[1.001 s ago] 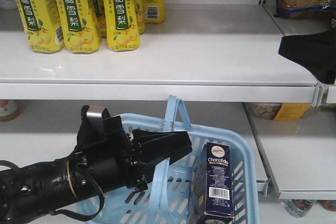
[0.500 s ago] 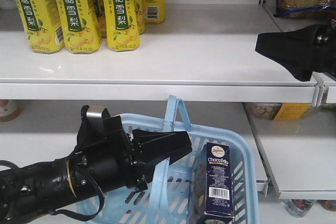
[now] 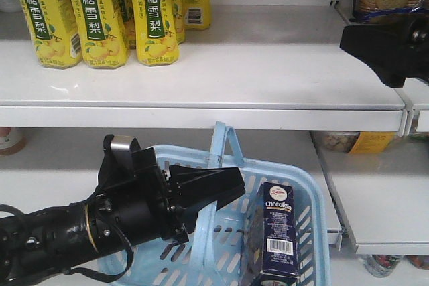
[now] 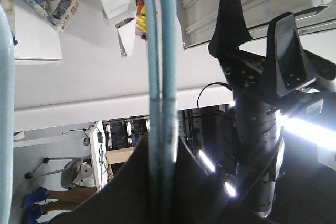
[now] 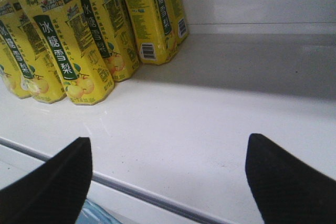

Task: Left arm holds basket, right arm returns cookies
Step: 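Reach the right gripper down into the basket toward the cookie box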

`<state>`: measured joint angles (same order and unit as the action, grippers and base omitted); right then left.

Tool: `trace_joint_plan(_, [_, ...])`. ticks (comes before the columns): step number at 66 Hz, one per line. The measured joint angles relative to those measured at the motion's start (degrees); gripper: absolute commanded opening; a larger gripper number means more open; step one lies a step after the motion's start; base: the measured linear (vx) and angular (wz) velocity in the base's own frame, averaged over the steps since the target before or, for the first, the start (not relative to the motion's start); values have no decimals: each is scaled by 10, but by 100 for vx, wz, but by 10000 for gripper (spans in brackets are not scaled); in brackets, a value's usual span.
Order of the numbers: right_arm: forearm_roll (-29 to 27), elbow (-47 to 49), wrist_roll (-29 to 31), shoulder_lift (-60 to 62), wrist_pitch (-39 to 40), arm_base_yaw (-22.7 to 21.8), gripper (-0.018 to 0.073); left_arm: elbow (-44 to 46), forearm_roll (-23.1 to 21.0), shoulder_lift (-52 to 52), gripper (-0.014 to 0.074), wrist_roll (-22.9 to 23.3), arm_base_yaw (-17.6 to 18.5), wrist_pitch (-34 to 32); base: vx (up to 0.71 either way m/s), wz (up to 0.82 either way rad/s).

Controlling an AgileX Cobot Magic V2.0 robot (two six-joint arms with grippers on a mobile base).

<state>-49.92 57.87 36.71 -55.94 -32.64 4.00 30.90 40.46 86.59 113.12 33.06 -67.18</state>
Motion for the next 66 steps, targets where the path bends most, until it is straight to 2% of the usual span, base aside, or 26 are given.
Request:
trace_joint_plan(12, [22,0,-7,-24,4,9,548,0,0,0,-3,0,0,0,0,0])
trace_joint_plan(26, [85,0,-59,-43,7,94,548,0,0,0,-3,0,0,0,0,0])
trace_joint_plan(33, [130,0,-103,-44,7,138,548,0,0,0,-3,0,0,0,0,0])
trace_joint_plan(45, [206,0,-193,-44,-31,187,548,0,-1,0,-3,0,0,0,0,0])
trace_joint_plan(54, [244,0,-254,-38,-83,208,548,0,-1,0,-3,0,0,0,0,0])
trace_joint_plan(66, [253,0,-325,-11,-121,213,548,0,-1,0,-3,0,0,0,0,0])
